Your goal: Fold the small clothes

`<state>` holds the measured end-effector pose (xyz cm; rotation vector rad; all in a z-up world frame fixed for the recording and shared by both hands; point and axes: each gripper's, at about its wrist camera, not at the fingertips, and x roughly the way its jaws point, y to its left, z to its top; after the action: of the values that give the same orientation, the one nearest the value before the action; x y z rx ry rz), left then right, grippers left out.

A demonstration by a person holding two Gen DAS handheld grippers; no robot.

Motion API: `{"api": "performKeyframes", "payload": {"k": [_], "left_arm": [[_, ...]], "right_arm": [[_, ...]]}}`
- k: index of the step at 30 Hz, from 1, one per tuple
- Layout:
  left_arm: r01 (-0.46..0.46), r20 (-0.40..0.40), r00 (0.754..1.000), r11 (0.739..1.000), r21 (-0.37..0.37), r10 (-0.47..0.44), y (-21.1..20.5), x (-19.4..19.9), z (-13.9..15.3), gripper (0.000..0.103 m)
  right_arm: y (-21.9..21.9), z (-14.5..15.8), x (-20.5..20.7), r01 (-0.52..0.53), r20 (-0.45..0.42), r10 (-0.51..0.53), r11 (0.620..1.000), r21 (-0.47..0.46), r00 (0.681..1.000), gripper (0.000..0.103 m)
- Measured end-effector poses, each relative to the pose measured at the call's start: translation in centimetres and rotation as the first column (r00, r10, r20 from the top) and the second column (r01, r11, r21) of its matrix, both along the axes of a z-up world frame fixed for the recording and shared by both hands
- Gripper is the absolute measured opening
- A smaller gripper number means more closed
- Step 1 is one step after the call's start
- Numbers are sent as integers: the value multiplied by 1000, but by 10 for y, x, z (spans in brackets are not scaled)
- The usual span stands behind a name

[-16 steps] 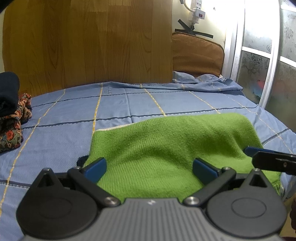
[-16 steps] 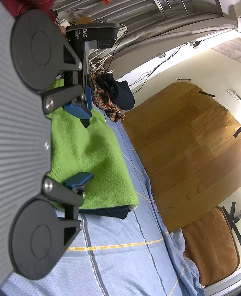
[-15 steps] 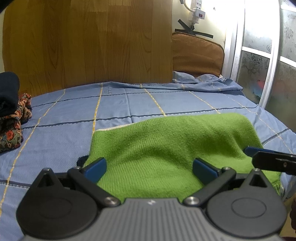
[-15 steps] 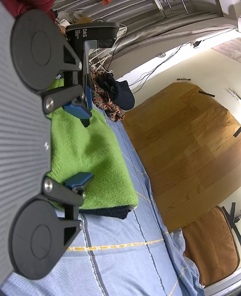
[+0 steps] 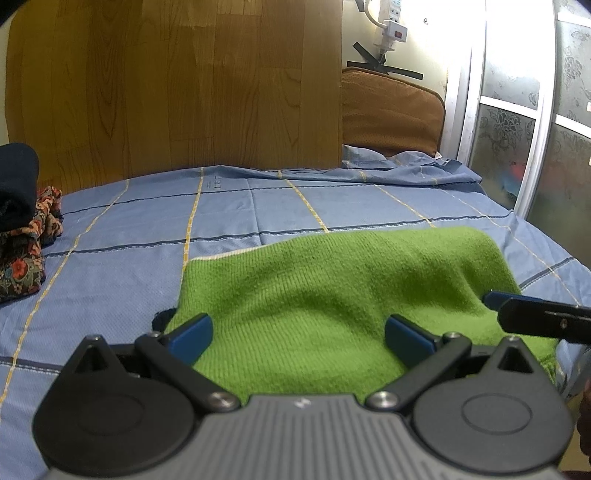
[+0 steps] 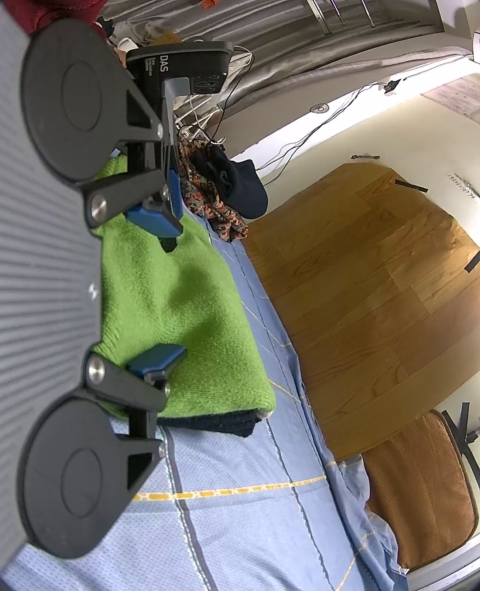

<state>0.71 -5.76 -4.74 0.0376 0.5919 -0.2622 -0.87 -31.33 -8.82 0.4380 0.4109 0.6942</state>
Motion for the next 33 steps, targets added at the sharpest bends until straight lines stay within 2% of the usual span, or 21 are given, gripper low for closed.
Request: {"api": "performKeyframes", "payload": {"k": [33], "left_arm": [[-8, 4, 1000, 1000, 11, 8, -2, 1, -1, 103]], "right_arm": [[-3, -1, -2, 0, 5, 0, 1000, 13, 1000, 67]]}}
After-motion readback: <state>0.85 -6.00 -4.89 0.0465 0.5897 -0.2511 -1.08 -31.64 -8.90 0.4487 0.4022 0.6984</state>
